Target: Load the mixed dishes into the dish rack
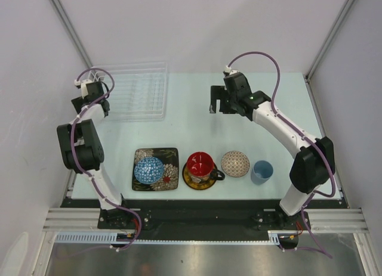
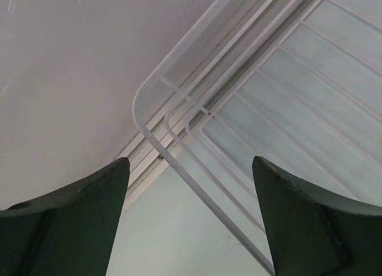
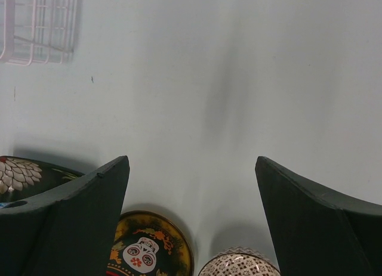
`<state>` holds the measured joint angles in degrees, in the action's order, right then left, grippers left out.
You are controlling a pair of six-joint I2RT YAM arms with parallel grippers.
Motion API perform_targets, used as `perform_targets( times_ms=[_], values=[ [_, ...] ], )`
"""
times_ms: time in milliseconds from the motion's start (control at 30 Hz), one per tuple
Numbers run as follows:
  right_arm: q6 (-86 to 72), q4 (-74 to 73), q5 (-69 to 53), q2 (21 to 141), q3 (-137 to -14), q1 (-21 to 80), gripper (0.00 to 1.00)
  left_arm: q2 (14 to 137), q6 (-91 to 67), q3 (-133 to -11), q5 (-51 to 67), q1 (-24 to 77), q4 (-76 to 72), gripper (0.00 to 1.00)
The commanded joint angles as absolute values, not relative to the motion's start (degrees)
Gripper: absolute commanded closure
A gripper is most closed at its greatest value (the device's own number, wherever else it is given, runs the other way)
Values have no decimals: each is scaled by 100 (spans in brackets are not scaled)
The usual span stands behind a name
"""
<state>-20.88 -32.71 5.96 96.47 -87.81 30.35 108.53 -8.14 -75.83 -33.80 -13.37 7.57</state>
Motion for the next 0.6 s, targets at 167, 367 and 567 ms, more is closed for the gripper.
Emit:
perform_targets(
  times_ms=[167,367,567],
  values=[
    [-1995,-3612,668,10081,-9404,3182,9,10846,-1248,-8060,-3183,-1626,747,12],
    [-1943,-3770,676,10458,-9843,3261,9,11091,-1292,-8226,-3164,-1872,729,11],
    [-1925,-3858,650,10810,-10370,3278,9,11426,-1388,-8507,-3103,-1942,659,12]
  ],
)
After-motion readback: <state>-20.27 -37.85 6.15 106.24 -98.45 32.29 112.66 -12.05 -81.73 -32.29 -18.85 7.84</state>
